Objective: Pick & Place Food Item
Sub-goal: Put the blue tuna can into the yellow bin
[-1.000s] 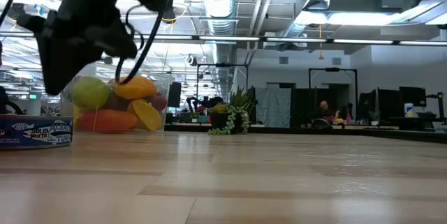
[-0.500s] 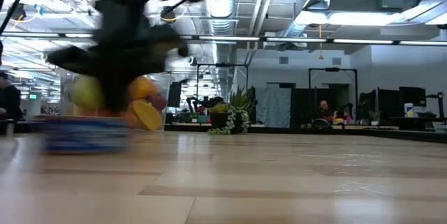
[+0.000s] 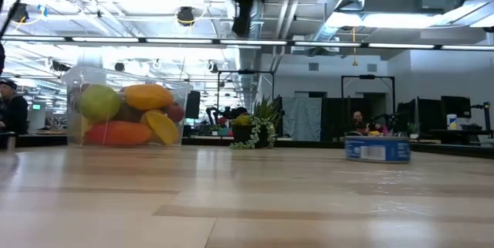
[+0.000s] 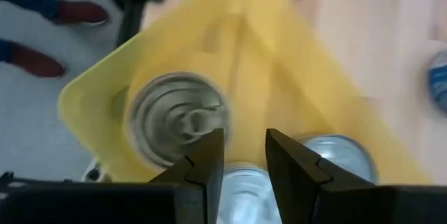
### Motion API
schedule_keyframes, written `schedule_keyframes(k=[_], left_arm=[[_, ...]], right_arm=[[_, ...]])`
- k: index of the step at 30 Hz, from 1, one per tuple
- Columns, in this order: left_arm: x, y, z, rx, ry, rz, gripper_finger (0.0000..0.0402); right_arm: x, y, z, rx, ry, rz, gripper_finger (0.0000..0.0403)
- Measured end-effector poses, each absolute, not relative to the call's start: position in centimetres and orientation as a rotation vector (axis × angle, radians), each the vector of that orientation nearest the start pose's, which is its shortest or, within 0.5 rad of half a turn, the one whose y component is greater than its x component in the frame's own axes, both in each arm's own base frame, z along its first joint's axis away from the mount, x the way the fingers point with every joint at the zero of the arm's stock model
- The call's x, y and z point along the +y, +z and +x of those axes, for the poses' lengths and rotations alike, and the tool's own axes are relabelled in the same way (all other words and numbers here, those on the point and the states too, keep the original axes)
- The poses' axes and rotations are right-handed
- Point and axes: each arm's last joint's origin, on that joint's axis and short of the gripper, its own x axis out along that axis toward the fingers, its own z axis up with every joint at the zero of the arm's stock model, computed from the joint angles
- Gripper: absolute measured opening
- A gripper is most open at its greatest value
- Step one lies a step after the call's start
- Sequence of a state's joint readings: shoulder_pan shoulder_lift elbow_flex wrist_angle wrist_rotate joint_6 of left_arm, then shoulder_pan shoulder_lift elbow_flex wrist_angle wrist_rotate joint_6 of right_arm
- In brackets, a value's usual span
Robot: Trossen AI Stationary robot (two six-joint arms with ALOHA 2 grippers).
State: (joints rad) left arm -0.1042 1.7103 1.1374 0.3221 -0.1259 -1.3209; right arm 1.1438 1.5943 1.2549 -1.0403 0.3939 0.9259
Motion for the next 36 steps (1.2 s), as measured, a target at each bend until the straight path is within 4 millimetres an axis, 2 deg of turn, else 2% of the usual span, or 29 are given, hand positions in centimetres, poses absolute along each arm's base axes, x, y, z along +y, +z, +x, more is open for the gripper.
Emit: schedule_keyframes(k=[4, 6, 8, 11, 14, 18, 22, 27, 32, 36], left_arm=[[-4.8, 32.1, 35.5, 0.047, 0.004, -1.147, 0.0000], [-5.2, 35.2, 33.1, -0.025, -0.046, -1.052, 0.0000], [-5.3, 37.8, 29.9, -0.049, -0.017, -0.974, 0.0000], [-5.1, 39.3, 24.9, 0.015, 0.162, -0.877, 0.0000], [-4.8, 40.0, 20.0, 0.026, 0.348, -0.802, 0.0000], [-3.7, 41.4, 14.0, -0.019, 0.400, -0.739, 0.0000], [-2.4, 41.7, 10.1, -0.060, 0.321, -0.692, 0.0000], [-1.3, 40.2, 6.7, -0.121, 0.130, -0.678, 0.0000], [-1.5, 37.4, 6.2, -0.246, -0.085, -0.657, 0.0000], [-2.3, 33.9, 7.2, -0.328, -0.190, -0.577, 0.0000]], right_arm=[[23.6, 27.0, 14.4, 1.119, 0.043, -0.124, 0.0098], [21.9, 28.0, 15.1, 1.092, -0.016, -0.119, 0.0098], [19.9, 29.0, 15.9, 1.066, -0.077, -0.103, 0.0098], [17.0, 30.2, 17.7, 1.054, -0.116, -0.061, 0.0105], [14.3, 30.6, 19.7, 1.086, -0.150, -0.022, 0.0131], [11.4, 30.2, 22.0, 1.133, -0.178, -0.022, 0.0176], [9.8, 28.7, 24.2, 1.155, -0.174, -0.033, 0.0208], [8.6, 24.6, 25.8, 1.210, -0.095, 0.052, 0.0219], [7.5, 21.8, 26.3, 1.259, -0.122, 0.082, 0.0215], [6.4, 20.4, 26.2, 1.301, -0.162, 0.090, 0.0214]])
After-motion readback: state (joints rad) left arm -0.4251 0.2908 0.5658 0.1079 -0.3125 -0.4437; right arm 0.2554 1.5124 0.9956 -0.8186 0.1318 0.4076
